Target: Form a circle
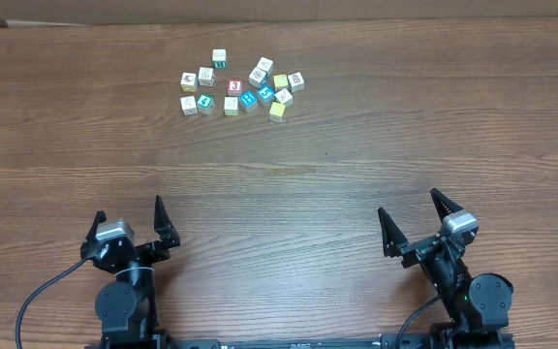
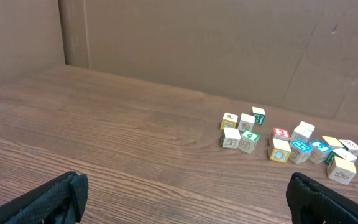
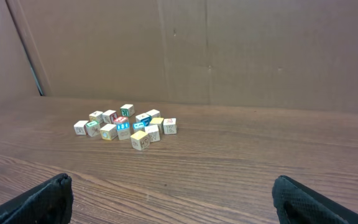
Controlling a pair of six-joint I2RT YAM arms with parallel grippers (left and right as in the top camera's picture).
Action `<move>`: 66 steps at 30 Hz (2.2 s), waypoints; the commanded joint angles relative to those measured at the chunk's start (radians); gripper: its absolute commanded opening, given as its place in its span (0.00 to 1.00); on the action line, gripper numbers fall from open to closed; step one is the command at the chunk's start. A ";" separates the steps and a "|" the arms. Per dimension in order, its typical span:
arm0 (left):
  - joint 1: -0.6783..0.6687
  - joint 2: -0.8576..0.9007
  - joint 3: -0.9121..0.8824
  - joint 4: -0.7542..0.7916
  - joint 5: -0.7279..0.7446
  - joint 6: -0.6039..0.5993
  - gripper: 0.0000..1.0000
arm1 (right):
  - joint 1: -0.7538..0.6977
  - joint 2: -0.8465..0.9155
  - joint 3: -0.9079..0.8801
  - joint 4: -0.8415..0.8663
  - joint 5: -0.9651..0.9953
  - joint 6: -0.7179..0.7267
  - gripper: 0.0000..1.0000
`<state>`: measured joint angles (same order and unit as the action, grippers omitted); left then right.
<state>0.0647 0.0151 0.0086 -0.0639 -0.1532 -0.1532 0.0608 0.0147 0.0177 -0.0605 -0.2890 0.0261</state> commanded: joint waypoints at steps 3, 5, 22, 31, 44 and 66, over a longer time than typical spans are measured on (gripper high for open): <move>-0.013 -0.010 -0.004 0.000 0.008 0.019 1.00 | 0.005 -0.011 -0.010 0.003 -0.001 0.003 1.00; -0.013 -0.010 -0.004 0.000 0.008 0.019 1.00 | 0.005 -0.011 -0.010 0.011 -0.001 0.003 1.00; -0.013 -0.010 -0.004 0.000 0.008 0.019 1.00 | 0.005 -0.009 -0.009 0.006 -0.098 0.003 1.00; -0.013 -0.010 -0.004 0.000 0.008 0.019 1.00 | 0.005 -0.008 0.064 -0.058 -0.098 0.084 1.00; -0.013 -0.010 -0.004 0.000 0.008 0.019 1.00 | 0.005 0.161 0.402 -0.277 -0.098 0.086 1.00; -0.013 -0.010 -0.004 0.000 0.008 0.019 1.00 | 0.005 0.563 0.569 -0.405 -0.150 0.078 1.00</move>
<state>0.0647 0.0151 0.0086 -0.0639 -0.1535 -0.1532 0.0605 0.5598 0.5571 -0.4664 -0.4236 0.1043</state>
